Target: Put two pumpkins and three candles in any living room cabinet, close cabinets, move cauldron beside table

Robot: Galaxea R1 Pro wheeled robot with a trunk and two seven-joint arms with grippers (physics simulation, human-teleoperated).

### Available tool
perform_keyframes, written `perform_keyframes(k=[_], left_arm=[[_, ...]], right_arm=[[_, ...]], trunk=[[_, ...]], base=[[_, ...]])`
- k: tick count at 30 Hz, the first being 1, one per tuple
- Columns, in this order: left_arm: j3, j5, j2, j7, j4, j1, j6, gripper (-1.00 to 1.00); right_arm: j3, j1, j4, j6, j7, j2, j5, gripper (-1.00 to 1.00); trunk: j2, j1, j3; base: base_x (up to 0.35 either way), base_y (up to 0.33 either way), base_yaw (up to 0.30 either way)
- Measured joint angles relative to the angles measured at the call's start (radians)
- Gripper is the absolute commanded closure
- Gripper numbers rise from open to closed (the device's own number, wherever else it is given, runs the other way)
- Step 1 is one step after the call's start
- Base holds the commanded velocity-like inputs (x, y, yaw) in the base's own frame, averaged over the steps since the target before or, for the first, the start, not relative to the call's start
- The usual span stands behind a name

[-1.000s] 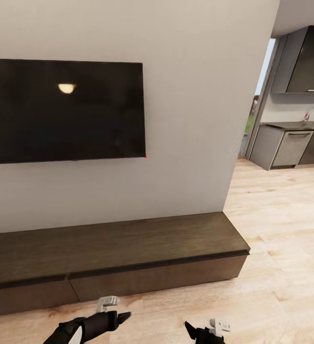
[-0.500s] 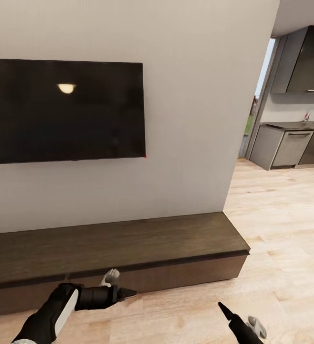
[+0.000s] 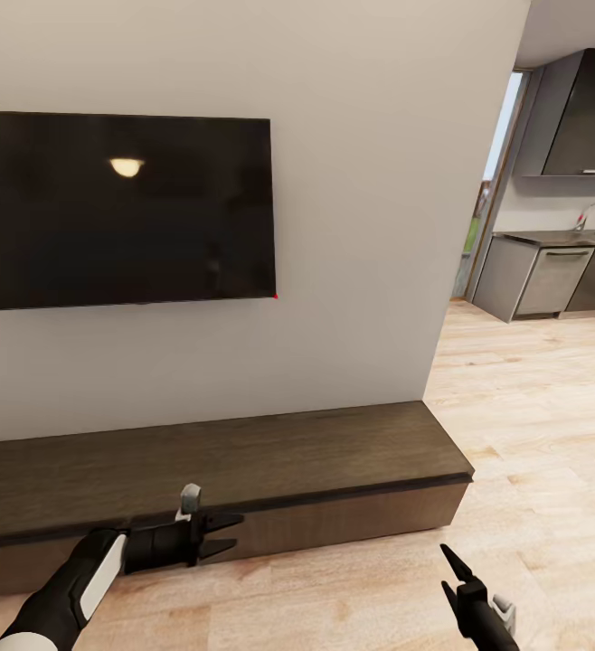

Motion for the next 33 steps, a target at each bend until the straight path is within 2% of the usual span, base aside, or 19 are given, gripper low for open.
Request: perform_keyframes(k=[5,10,13,16,19,21,31,33], left_arm=[[-0.009,-0.003,0.000,-0.071,-0.005,0.000,0.003,-1.00],[-0.010,-0.003,-0.001,-0.092,-0.005,0.000,0.003,-1.00],[-0.009,-0.003,-0.001,-0.095,-0.006,0.000,0.004,-1.00],[-0.008,-0.002,-0.001,-0.107,-0.009,0.001,0.004,-1.00],[-0.012,-0.006,0.003,-0.186,-0.012,0.005,0.002,-1.00],[-0.019,-0.008,0.005,-0.211,-0.014,0.007,0.000,-1.00],[-0.016,-0.004,0.006,-0.234,-0.016,0.008,-0.001,-1.00],[-0.016,-0.004,0.006,-0.235,-0.016,0.008,-0.002,-1.00]], right_arm=[[0.000,0.000,-0.005,-0.014,-0.021,0.000,-0.005,-1.00],[0.002,0.000,-0.004,-0.131,-0.089,0.000,-0.001,-1.00],[0.002,0.000,-0.003,-0.174,-0.093,0.002,-0.003,-1.00],[0.002,0.000,-0.008,-0.180,-0.055,0.005,-0.004,-1.00],[0.005,0.000,-0.005,-0.160,0.077,0.004,-0.006,-1.00],[0.003,0.000,-0.002,-0.145,0.115,0.002,-0.007,-1.00],[0.003,0.000,0.001,-0.147,0.139,0.001,-0.007,-1.00],[0.003,0.000,0.001,-0.149,0.139,0.002,-0.006,-1.00]], trunk=[[0.000,0.000,0.000],[0.000,0.000,0.000],[0.000,0.000,0.000],[0.000,0.000,0.000],[0.000,0.000,0.000],[0.000,0.000,0.000],[0.000,0.000,0.000],[-0.014,0.008,-0.006]], base=[[0.000,0.000,0.000],[0.000,0.000,0.000],[0.000,0.000,0.000],[0.000,0.000,0.000],[-0.029,0.000,0.000],[-0.019,0.000,0.000],[-0.003,0.000,0.000],[0.000,0.000,0.000]])
